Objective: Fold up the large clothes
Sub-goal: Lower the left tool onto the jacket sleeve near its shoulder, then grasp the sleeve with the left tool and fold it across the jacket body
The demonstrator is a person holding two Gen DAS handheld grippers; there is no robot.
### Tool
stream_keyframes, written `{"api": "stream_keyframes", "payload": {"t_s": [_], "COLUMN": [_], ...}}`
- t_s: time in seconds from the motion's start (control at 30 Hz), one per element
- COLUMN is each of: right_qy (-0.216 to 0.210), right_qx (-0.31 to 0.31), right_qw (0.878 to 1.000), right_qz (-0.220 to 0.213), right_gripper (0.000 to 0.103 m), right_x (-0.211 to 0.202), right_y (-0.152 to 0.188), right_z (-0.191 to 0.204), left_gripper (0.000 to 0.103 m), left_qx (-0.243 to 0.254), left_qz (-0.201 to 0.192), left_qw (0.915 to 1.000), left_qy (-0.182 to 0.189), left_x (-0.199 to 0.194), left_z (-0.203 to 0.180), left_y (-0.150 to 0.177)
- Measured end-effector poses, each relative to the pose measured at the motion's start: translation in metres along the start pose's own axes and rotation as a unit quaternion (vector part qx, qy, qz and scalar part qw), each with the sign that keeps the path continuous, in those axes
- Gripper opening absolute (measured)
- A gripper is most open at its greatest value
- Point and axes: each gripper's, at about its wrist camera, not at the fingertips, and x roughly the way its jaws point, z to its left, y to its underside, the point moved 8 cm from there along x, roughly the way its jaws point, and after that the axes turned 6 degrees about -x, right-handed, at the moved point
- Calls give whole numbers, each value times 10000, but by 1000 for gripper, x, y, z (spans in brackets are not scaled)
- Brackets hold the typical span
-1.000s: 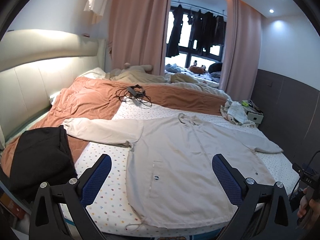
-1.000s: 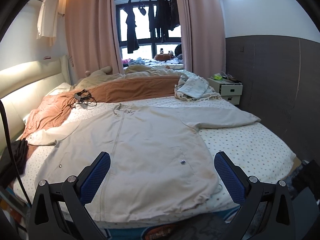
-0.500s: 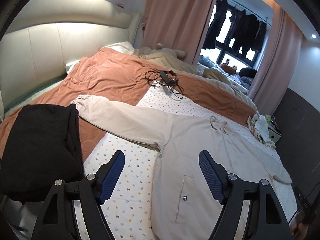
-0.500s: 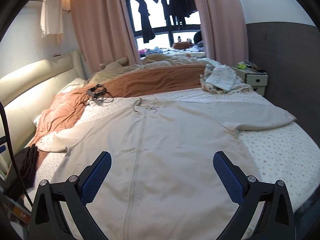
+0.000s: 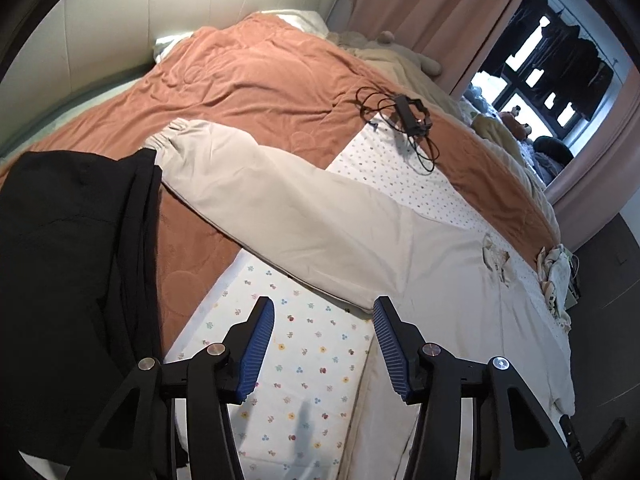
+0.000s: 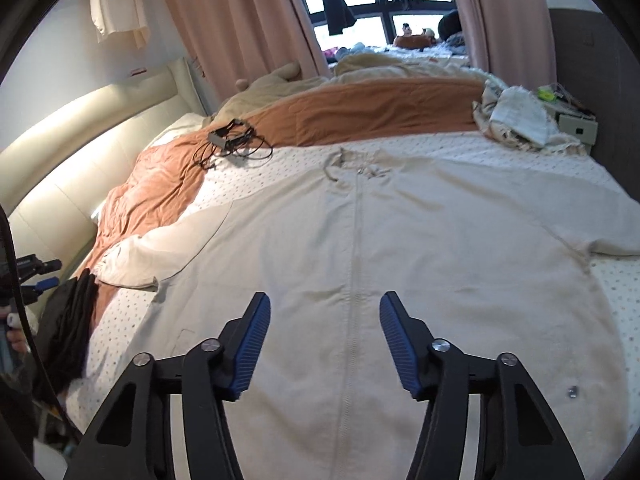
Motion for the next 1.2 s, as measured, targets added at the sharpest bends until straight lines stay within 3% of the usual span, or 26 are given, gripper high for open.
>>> {"api": "stream_keyframes", "payload": {"t_s": [0.27, 0.5, 0.8, 0.9, 1.0, 1.07, 1.2], "right_qy": [-37, -158, -47, -75, -122, -205, -441], "right_qx": [-160, -296, -134, -21, 26, 69, 76], "right_qw": [9997, 9975, 9947, 9943, 9940, 9934, 9930], "right_qz": [205, 619, 1020, 1062, 1087, 1123, 1093], "right_gripper": [56, 53, 53, 53, 44, 37, 33], "right_x": [51, 96, 135, 141, 142, 142, 142], "right_y": [-14, -5, 11, 12, 11, 9, 1], "right_z": [23, 41, 30, 27, 29, 33, 52], "left_gripper": [53, 53, 52, 40, 8, 3, 1], "left_qx": [-369, -714, -1157, -1392, -1159, -1175, -1080], "left_qz": [403, 781, 854, 687, 516, 437, 189], "left_qw": [9975, 9907, 9822, 9788, 9793, 9808, 9859], "left_qy": [-454, -851, -1212, -1335, -1574, -1496, -1262], "left_x": [70, 131, 179, 188, 188, 184, 162], "left_z": [34, 65, 95, 106, 106, 105, 88], "left_y": [-28, -39, -53, -59, -68, -72, -86]}}
